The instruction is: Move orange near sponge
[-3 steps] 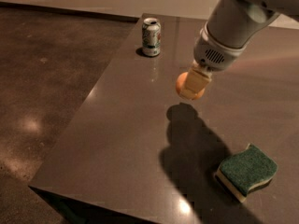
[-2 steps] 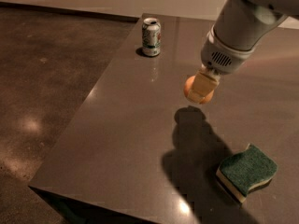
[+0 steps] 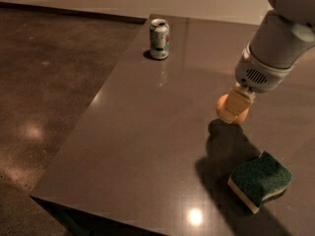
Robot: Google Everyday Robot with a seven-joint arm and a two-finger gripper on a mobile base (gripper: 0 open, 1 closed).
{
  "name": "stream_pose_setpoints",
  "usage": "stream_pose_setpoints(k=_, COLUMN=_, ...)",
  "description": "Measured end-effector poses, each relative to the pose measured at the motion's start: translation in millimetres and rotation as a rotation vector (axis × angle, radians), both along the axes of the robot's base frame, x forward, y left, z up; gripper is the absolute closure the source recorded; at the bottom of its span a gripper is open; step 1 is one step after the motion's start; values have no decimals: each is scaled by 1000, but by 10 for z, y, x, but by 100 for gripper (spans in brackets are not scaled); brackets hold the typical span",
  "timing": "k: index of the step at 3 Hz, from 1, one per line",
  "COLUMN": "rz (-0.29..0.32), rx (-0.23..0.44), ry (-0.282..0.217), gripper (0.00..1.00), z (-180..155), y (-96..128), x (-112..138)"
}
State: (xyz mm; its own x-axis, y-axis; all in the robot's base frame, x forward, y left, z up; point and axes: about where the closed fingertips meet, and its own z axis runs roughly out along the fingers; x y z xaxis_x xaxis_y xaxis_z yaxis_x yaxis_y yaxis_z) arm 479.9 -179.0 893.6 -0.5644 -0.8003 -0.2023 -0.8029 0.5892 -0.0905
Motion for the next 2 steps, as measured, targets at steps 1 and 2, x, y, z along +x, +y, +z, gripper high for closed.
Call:
stream_pose_setpoints(k=1, rz=-33, rx=21, ry=10, gripper=100, z=-10, y=-142, x=-154)
stream_pose_setpoints(k=2, rz=-34, rx=63, ry=15, gripper=100, z=-13, y=-169, x=-360)
